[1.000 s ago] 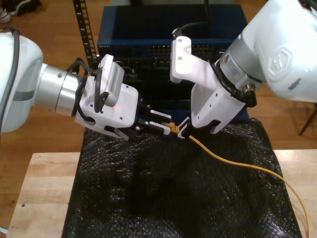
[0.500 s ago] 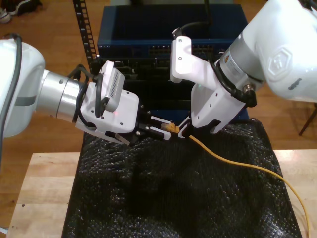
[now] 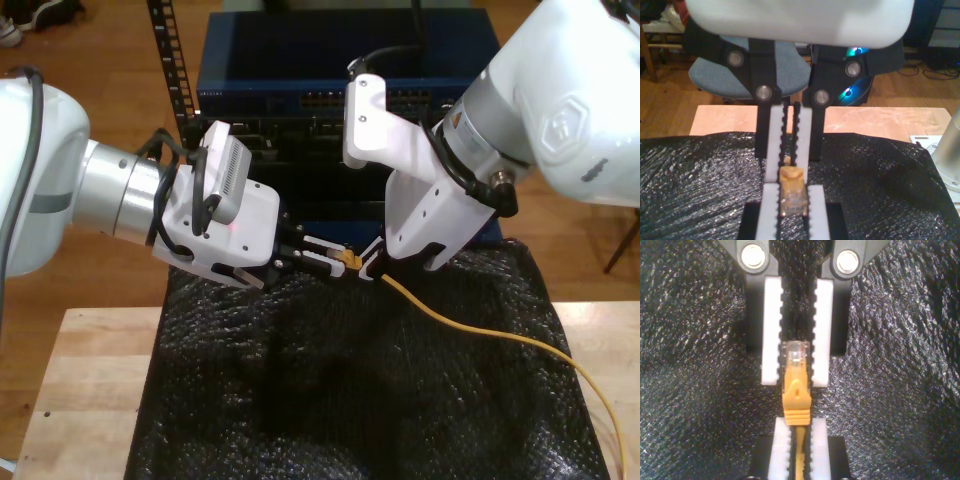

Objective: Grab the cable and plug it in

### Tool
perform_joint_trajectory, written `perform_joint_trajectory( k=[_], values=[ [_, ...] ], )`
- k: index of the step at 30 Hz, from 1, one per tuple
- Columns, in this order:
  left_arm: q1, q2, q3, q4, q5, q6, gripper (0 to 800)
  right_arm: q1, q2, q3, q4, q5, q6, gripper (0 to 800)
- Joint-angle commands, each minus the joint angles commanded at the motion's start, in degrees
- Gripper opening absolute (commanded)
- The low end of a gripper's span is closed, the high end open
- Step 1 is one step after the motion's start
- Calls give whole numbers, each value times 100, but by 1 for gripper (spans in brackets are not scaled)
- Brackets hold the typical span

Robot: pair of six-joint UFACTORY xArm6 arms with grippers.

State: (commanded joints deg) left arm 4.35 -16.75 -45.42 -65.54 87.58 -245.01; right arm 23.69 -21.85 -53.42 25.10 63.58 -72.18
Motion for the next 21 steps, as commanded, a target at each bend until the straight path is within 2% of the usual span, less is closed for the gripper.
perform_joint_trajectory(
  k=[1,3,4,6,8,14,21],
  values=[
    [0,0,-9,0,0,0,3,0,0,0,0,18,0,145],
    [0,0,-18,0,0,-9,3,9,18,-18,0,44,-9,352],
    [0,0,-18,0,-9,-9,3,9,18,-18,0,53,-9,423],
    [9,9,-26,0,-9,-9,3,0,9,-26,0,79,-18,506],
    [18,9,-26,0,-18,-9,3,-9,-18,-35,-9,79,-44,664],
    [26,35,-53,-9,0,-62,6,-26,-211,-79,-9,79,-440,719],
    [70,79,-158,-53,79,-273,22,-70,-290,-211,-26,70,-651,740]
  ],
)
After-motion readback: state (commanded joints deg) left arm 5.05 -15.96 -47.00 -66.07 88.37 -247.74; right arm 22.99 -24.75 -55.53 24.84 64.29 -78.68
